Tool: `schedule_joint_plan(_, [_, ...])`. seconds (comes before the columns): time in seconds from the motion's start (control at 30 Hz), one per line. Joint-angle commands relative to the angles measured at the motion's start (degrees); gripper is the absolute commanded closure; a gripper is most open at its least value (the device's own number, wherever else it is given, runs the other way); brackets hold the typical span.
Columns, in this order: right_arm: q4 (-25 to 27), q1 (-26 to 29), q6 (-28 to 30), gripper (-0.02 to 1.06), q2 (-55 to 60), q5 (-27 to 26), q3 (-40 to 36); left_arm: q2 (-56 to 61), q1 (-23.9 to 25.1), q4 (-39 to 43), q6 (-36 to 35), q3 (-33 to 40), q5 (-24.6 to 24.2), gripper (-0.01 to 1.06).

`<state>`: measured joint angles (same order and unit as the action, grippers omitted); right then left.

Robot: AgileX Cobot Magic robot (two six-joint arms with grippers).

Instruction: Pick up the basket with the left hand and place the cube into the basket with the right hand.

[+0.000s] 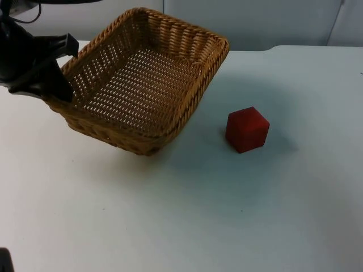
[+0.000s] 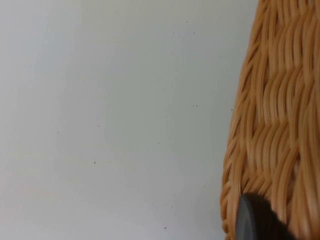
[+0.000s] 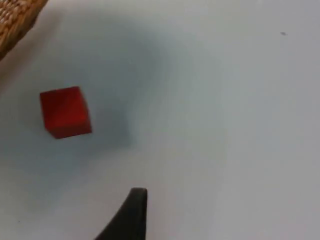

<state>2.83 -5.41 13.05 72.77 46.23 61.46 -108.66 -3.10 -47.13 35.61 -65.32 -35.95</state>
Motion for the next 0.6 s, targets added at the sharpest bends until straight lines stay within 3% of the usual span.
schedule_joint_plan(0.0, [-2.3,-3.49,-1.29,-0.01,5.88,0.52,3.3,0.89,0.13,-1.57,-0.03,-0.11,0.47,1.05])
schedule_joint_plan(0.03, [-3.6,-6.59,-2.22,-0.01,11.14,1.78,6.1,0.89,0.13,-1.57,-0.03,-0.11,0.47,1.05])
schedule_joint_plan(0.17, [-4.09,-10.48,-2.38,-0.01,21.11,2.67,10.27,0.89,0.13,-1.57,-0.03,-0.11,0.47,1.05])
schedule_joint_plan(0.37, [-4.09,-13.69,-0.55,-0.01,31.5,-1.55,11.35,0.89,0.13,-1.57,-0.03,-0.11,0.47,1.05])
schedule_joint_plan(0.57, [-1.85,-15.12,5.01,-0.01,37.18,-5.54,11.35,0.89,0.13,-1.69,-0.03,-0.11,0.45,1.05])
